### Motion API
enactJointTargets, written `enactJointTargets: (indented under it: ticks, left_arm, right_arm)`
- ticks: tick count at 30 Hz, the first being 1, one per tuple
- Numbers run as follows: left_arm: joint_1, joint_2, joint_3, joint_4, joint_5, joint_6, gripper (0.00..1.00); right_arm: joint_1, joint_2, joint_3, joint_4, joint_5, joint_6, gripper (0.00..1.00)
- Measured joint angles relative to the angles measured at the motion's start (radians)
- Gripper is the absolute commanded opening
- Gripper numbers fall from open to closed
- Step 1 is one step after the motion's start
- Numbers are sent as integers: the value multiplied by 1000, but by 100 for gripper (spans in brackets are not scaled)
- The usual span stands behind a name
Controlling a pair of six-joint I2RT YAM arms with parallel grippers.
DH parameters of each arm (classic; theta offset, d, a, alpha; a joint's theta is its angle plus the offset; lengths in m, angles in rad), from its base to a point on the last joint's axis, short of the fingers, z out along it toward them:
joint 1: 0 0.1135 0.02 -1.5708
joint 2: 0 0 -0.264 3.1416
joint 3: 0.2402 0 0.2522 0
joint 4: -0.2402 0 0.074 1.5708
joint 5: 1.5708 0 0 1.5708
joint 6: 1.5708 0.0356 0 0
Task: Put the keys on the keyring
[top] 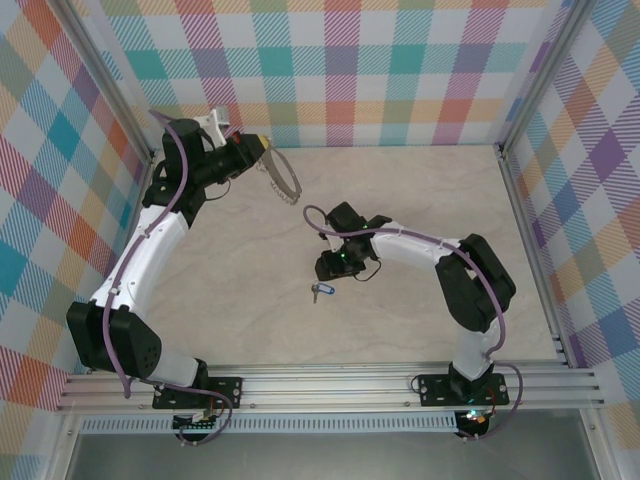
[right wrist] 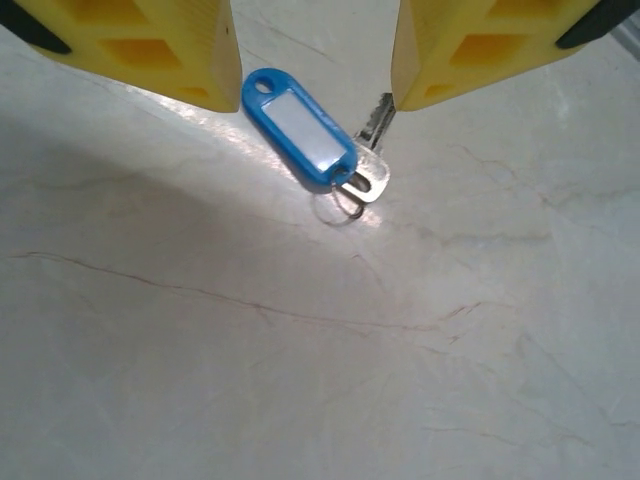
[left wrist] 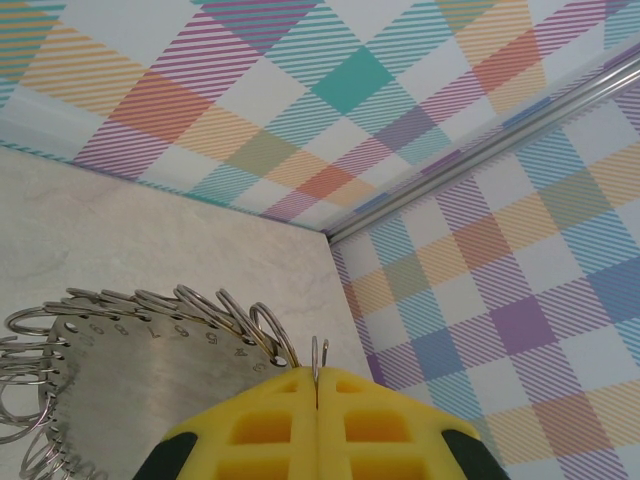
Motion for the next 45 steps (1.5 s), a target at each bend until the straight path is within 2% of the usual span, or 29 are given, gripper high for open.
enactJointTargets:
  ticks: [5, 15, 30, 34, 43, 45]
  left_arm:
    - [17, 0, 0, -3, -16, 0, 0]
    - [116, 0, 0, -10, -37, -1, 0]
    - [119, 4, 1, -26, -42, -8, 0]
    - [119, 7, 1, -25, -42, -18, 0]
    - [119, 10, 1, -21, -42, -31, 0]
    - [119, 10, 1, -22, -42, -31, 0]
  right_arm:
    - [1, 53, 58, 3, -32, -36, 44]
    - [16, 135, 117, 2, -47, -85, 43]
    - [52, 185, 121, -8, -34, -116, 39]
    - [54, 185, 121, -11, -19, -123, 33]
    - [60, 191, 122, -8, -18, -127, 0]
    - [62, 190, 123, -6, -19, -126, 0]
